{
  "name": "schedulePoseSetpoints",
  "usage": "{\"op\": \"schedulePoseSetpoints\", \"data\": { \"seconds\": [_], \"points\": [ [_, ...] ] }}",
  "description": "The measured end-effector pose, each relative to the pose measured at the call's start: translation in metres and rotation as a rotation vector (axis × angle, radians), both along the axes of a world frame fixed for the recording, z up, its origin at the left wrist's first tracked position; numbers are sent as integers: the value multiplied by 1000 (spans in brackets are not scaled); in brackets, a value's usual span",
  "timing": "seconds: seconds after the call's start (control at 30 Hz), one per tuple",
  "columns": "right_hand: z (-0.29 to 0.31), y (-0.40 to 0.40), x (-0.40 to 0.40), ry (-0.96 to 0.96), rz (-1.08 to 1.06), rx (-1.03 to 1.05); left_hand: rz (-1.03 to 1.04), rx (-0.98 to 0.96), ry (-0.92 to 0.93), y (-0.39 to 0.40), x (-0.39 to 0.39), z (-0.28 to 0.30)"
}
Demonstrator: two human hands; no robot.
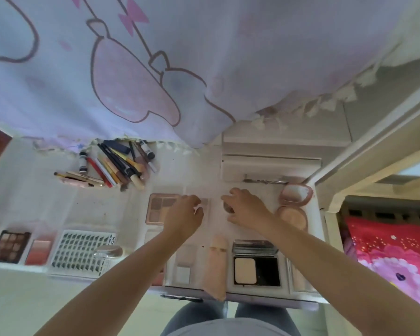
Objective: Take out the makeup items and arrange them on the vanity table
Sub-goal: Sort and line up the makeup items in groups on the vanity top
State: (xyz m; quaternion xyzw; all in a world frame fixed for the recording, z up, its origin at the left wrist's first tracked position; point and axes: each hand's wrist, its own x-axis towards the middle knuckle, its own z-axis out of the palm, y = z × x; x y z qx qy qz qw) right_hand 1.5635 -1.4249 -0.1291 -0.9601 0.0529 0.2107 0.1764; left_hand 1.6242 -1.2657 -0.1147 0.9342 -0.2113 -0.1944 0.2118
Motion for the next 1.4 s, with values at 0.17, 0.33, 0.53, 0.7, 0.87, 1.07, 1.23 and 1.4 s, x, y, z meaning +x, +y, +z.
{"op": "schedulePoseSetpoints", "data": {
  "seconds": [0.17,0.33,0.53,0.7,0.87,1.07,1.23,1.4],
  "points": [
    [-3,7,12,30,-70,15,50,-51,-11,23,16,14],
    [42,19,13,-61,-753,882,-79,-168,-138,21,21,31],
    [106,37,22,-127,-937,1412,-390,-382,-425,-9,26,85],
    [142,31,36,-242,-984,1310,-383,-344,-649,-25,36,123],
    [157,32,44,-274,-960,1184,-443,-325,-779,-25,47,135],
    [173,29,40,-287,-801,1164,-407,-455,-657,-27,50,152],
    [179,29,39,-369,-786,1082,-416,-535,-604,-35,45,159],
    [179,26,39,-396,-818,1041,-419,-515,-570,-41,41,160]
  ]
}}
